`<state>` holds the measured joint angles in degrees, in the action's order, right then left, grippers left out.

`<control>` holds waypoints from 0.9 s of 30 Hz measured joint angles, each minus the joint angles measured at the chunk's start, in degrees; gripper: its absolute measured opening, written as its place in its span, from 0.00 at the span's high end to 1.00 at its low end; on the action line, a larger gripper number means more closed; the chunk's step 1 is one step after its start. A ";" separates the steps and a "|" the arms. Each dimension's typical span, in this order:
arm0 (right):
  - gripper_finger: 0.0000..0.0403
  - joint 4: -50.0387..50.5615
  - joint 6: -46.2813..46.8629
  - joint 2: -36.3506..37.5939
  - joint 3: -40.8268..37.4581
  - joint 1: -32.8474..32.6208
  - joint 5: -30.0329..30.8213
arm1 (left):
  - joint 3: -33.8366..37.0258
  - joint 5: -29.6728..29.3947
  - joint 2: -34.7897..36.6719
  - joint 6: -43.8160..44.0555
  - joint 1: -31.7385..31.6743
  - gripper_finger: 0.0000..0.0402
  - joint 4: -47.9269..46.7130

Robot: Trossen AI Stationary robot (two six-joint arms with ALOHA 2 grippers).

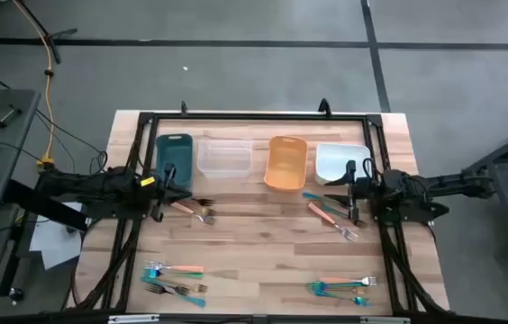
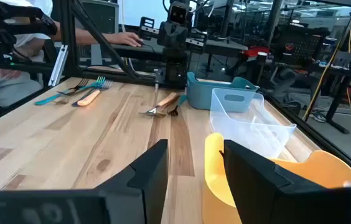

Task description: Sort silverware by color (type)

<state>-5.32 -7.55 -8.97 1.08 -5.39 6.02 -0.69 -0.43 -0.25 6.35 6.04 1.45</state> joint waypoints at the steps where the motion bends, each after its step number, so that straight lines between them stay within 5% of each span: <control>1: 0.63 0.01 0.00 0.00 0.00 0.01 0.02 | 0.02 0.00 0.00 0.02 0.02 1.00 0.00; 27: 0.63 0.41 0.00 0.00 0.02 0.00 0.02 | 0.00 -0.23 -0.70 0.00 -0.26 1.00 -0.35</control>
<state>-4.91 -7.55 -8.97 1.10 -5.39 6.04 -0.69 -0.66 -0.95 6.35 5.78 1.10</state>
